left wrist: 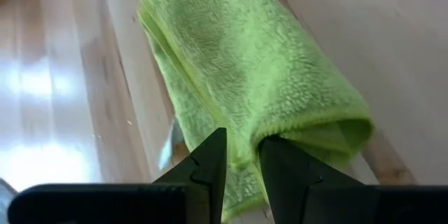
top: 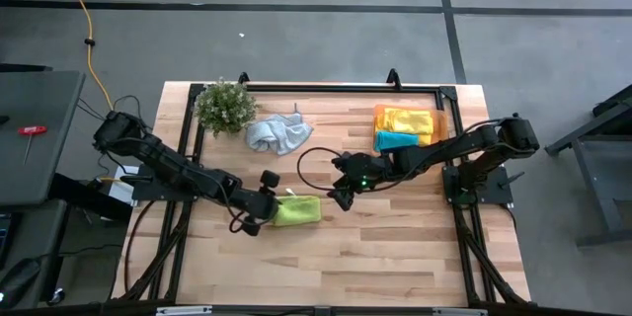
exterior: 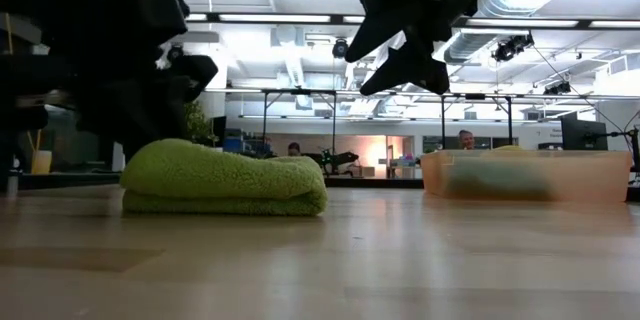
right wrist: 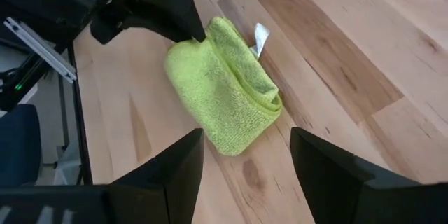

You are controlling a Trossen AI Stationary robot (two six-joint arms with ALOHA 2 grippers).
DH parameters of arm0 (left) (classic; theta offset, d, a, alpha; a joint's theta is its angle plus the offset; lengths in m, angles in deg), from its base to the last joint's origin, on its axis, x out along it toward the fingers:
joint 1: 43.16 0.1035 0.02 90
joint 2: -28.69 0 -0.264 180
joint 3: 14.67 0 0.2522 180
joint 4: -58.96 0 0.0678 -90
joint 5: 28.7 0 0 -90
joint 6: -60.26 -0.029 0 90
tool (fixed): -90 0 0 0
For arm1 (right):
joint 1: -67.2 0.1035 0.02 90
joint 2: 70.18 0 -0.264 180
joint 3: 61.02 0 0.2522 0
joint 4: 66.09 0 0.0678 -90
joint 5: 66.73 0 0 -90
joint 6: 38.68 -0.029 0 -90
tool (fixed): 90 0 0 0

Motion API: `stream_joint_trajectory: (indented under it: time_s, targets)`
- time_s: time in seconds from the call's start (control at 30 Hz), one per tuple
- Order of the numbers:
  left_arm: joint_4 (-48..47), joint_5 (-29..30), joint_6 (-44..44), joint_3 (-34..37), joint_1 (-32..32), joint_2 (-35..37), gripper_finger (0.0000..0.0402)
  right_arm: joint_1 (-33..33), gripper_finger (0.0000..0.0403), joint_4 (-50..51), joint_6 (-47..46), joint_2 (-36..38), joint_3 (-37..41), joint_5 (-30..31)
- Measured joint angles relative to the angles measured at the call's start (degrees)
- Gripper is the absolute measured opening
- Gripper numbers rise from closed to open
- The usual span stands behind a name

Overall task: Fold microfiber towels
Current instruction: Fold the green microfiber cloth

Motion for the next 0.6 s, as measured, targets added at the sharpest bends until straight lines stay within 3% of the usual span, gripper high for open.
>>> stream_joint_trajectory:
  time_s: [0.23,0.6]
  targets:
    - [0.7,1.6,-2.1,0.0,1.2,-2.1,0.0074,0.0,0.0206,0.0,-1.4,0.0,0.0,0.5]
    - [0.2,1.5,3.1,0.0,1.5,-4.4,0.0074,0.0,0.0206,-0.2,-2.9,0.0,0.0,0.5]
